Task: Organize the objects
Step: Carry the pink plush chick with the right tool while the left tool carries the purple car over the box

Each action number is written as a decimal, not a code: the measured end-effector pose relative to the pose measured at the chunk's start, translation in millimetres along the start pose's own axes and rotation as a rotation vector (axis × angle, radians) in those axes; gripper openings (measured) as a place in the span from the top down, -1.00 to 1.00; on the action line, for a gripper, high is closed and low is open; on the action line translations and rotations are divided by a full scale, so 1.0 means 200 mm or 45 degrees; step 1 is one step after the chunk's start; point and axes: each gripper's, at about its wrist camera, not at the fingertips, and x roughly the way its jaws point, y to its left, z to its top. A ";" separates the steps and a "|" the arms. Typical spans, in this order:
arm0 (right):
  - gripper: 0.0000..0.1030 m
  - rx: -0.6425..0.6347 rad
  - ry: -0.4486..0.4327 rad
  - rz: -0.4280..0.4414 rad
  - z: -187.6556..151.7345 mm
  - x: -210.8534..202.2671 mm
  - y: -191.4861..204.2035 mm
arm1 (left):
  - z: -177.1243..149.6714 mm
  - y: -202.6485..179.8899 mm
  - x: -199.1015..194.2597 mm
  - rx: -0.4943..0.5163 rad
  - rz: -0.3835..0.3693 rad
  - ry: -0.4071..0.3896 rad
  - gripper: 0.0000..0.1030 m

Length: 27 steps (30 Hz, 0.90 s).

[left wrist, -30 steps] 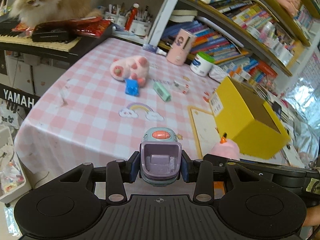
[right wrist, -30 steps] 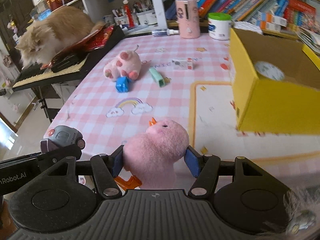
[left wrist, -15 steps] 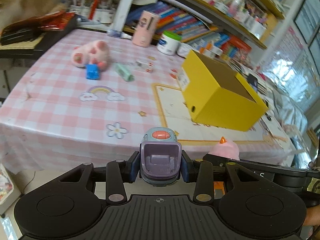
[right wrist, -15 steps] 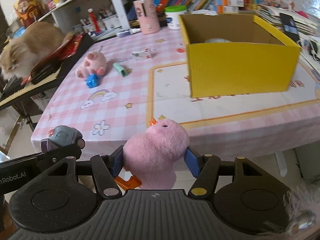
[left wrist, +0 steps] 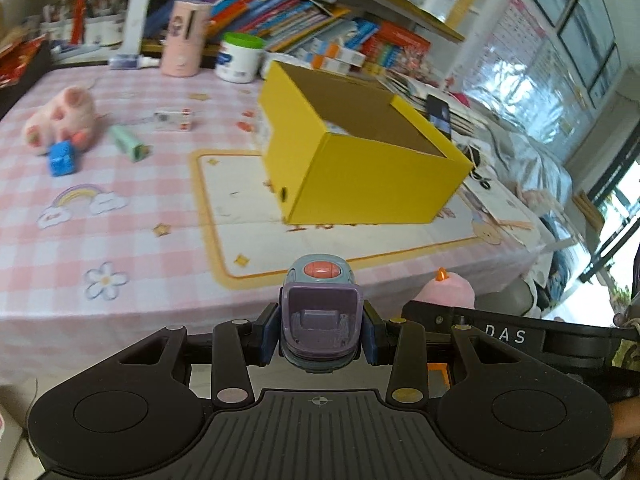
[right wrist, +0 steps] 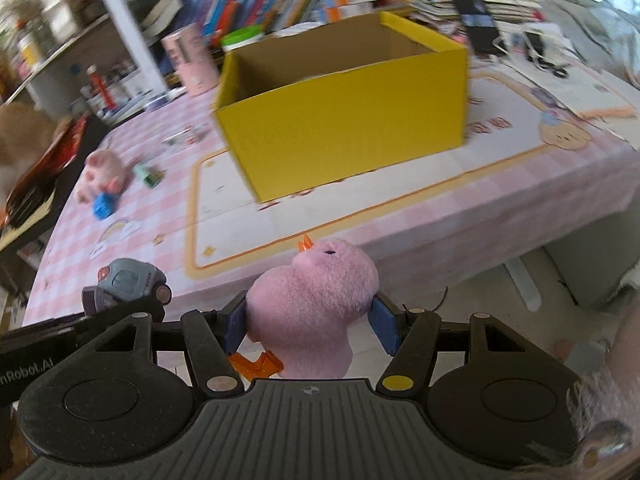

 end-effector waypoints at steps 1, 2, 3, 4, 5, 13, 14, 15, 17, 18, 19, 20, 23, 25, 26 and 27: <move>-0.17 0.011 -0.004 -0.006 0.01 0.00 -0.02 | 0.01 -0.02 0.01 0.008 -0.003 0.001 0.25; -0.17 0.019 -0.008 -0.010 0.02 0.00 -0.04 | 0.02 -0.03 0.03 0.016 -0.005 0.002 0.25; -0.17 0.024 -0.011 -0.013 0.03 0.00 -0.06 | 0.03 -0.04 0.04 0.024 -0.006 0.004 0.25; -0.17 0.027 -0.013 -0.014 0.04 0.00 -0.08 | 0.04 -0.06 0.05 0.031 -0.006 0.006 0.25; -0.17 0.031 -0.014 -0.016 0.05 0.01 -0.09 | 0.05 -0.07 0.07 0.036 -0.004 0.007 0.25; -0.17 0.061 0.006 -0.027 0.15 0.07 -0.21 | 0.12 -0.13 0.18 0.029 0.005 0.027 0.25; -0.17 0.058 0.006 -0.026 0.17 0.08 -0.22 | 0.13 -0.14 0.20 0.032 0.005 0.027 0.25; -0.17 0.056 0.007 -0.025 0.18 0.09 -0.24 | 0.14 -0.15 0.21 0.037 0.004 0.027 0.25; -0.17 0.053 0.009 -0.023 0.22 0.11 -0.26 | 0.16 -0.17 0.23 0.047 0.004 0.021 0.25; -0.17 0.053 0.009 -0.021 0.23 0.11 -0.27 | 0.17 -0.18 0.24 0.052 0.000 0.015 0.25; -0.17 0.053 0.007 -0.018 0.25 0.12 -0.28 | 0.19 -0.19 0.25 0.059 -0.003 0.004 0.25; -0.17 0.053 0.002 -0.014 0.27 0.12 -0.29 | 0.20 -0.20 0.25 0.065 -0.004 -0.005 0.25; -0.17 0.044 -0.027 -0.004 0.34 0.13 -0.33 | 0.24 -0.24 0.27 0.088 -0.001 -0.049 0.25; -0.17 0.029 -0.067 0.002 0.39 0.12 -0.35 | 0.28 -0.26 0.27 0.095 -0.008 -0.084 0.25; -0.17 0.015 -0.098 0.004 0.42 0.11 -0.35 | 0.29 -0.27 0.27 0.097 -0.013 -0.102 0.25; -0.17 0.001 -0.130 0.007 0.45 0.10 -0.36 | 0.31 -0.28 0.28 0.100 -0.017 -0.119 0.25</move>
